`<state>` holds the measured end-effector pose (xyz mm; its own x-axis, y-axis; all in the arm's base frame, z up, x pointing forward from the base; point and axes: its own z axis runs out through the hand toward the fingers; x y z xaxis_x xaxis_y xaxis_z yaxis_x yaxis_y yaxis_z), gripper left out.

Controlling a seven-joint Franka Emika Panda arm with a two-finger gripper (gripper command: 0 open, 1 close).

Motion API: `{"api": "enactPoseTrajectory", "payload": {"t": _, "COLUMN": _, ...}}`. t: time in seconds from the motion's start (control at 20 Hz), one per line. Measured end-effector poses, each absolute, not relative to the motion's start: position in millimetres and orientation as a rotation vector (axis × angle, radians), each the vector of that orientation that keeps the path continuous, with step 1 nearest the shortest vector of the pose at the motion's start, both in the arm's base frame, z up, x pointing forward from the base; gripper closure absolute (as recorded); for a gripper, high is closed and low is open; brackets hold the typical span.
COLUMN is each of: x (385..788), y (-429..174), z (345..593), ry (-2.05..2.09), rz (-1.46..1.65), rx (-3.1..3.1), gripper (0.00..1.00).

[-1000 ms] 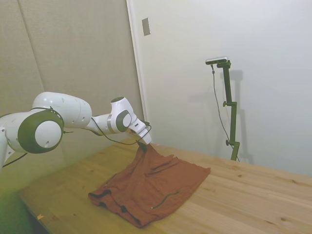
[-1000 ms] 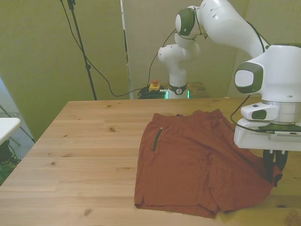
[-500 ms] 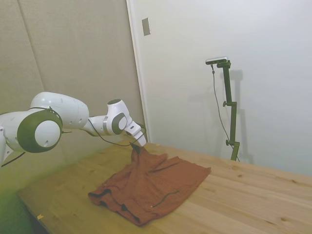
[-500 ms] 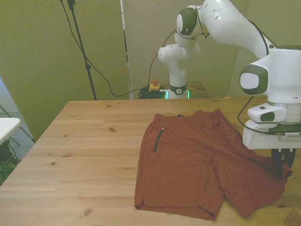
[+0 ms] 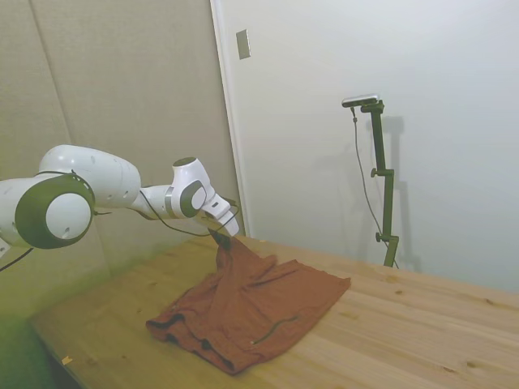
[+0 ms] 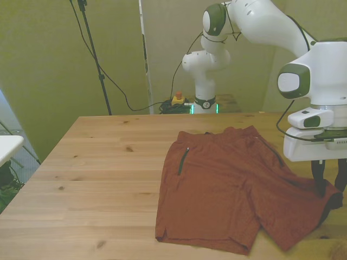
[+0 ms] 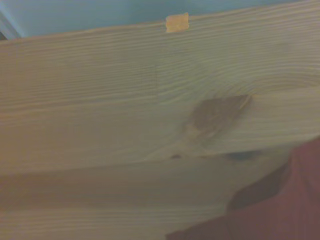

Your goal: Unfold the shorts

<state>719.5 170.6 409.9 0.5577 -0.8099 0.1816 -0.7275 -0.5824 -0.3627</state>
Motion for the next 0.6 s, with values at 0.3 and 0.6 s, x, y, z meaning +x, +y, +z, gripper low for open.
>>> {"api": "enactPoseTrajectory", "payload": {"t": 0.3, "x": 711, "y": 147, "z": 472, "ry": 1.277, "rz": -0.535, "rx": -2.494, "gripper": 0.00}}
{"api": "enactPoseTrajectory", "payload": {"t": 0.6, "x": 696, "y": 107, "z": 490, "ry": 1.466, "rz": -0.495, "rx": -2.550, "gripper": 0.00}}
